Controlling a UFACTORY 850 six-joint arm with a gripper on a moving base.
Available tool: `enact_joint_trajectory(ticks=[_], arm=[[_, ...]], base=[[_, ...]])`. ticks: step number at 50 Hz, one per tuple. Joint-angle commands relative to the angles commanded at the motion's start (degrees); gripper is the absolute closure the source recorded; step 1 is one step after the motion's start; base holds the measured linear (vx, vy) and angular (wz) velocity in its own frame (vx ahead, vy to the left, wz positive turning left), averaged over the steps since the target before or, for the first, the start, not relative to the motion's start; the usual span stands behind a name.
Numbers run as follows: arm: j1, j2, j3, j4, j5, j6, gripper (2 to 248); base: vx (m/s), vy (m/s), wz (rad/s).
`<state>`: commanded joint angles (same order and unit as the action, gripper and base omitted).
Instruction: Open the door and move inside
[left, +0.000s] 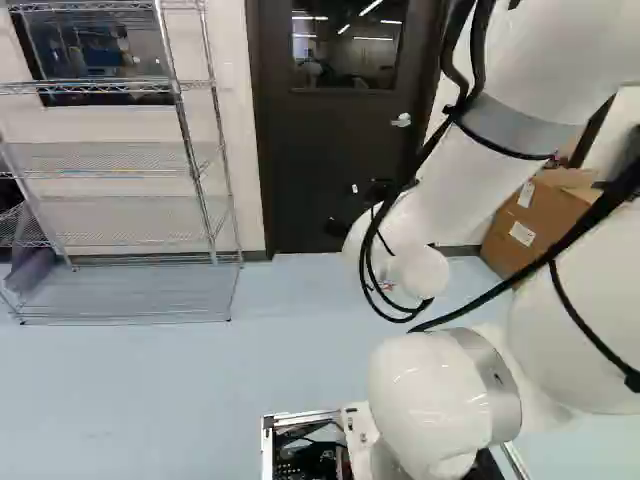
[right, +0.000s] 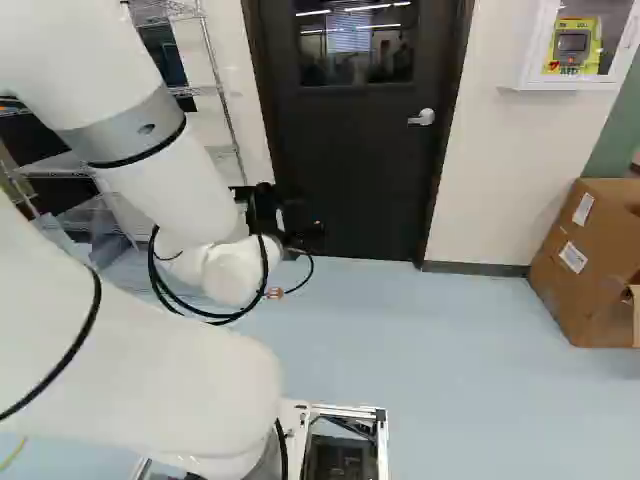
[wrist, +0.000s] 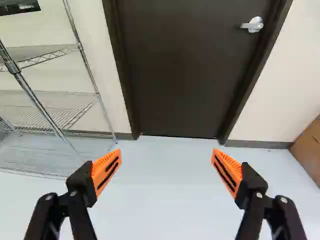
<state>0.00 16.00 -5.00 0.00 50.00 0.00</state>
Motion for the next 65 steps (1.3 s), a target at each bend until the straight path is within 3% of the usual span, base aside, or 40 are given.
enact_joint_trajectory(ticks=[31, 65], arm=[[0.0, 0.0, 0.0, 0.0, 0.0, 0.0, 3], [0.0, 0.0, 0.0, 0.0, 0.0, 0.0, 3]], base=[[0.003, -0.009, 0.018], [0.135, 0.051, -0.03]])
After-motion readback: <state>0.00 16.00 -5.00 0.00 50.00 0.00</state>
